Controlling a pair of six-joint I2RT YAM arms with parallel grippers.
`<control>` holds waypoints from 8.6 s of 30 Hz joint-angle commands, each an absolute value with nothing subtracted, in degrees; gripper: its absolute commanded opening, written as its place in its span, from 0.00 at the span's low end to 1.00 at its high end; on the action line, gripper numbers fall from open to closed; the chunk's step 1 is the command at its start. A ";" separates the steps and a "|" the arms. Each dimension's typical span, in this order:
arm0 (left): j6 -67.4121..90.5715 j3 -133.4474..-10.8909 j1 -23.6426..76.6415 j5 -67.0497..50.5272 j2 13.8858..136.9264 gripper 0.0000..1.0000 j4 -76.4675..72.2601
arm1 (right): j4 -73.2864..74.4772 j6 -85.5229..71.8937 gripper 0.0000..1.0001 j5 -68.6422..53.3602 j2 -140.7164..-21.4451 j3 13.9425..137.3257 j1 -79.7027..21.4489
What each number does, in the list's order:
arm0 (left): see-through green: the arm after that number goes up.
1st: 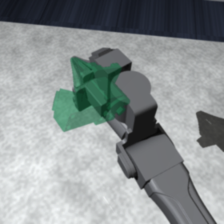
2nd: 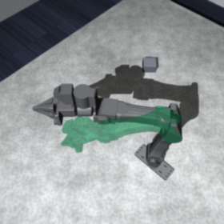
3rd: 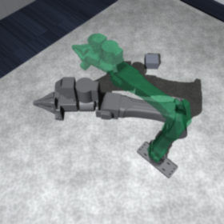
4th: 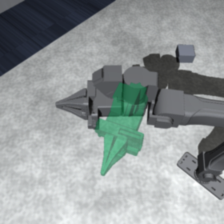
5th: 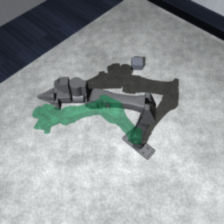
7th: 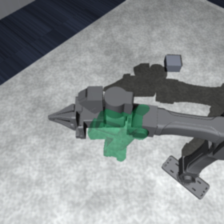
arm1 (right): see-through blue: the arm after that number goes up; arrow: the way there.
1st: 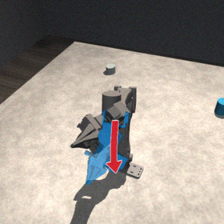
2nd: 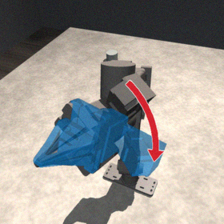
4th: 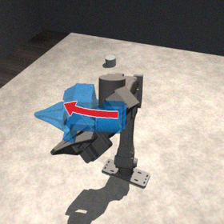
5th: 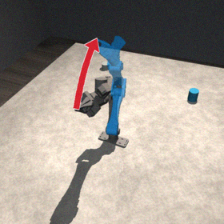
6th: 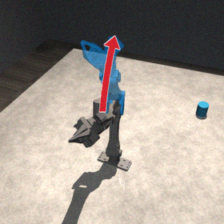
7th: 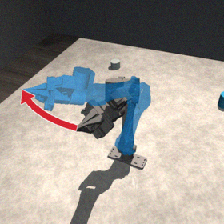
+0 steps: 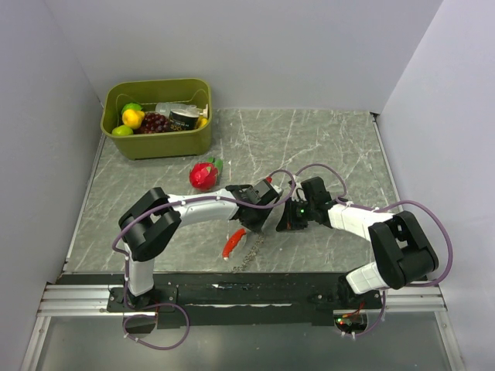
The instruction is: Put the keys on the keyring
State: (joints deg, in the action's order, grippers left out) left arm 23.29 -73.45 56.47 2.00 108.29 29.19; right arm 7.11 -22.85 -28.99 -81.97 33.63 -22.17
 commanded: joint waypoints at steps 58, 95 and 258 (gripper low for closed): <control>5.80 -28.92 55.46 -2.91 53.88 0.01 -34.10 | 18.26 -20.92 0.89 -14.00 -51.33 43.85 -16.79; 8.52 -28.04 51.86 -8.53 57.92 0.01 -40.25 | 34.36 -17.58 0.49 2.37 -83.49 53.00 -10.99; 1.49 -37.26 51.15 -19.78 61.79 0.01 -30.50 | 19.86 -1.06 0.00 -69.87 -66.80 59.94 -19.68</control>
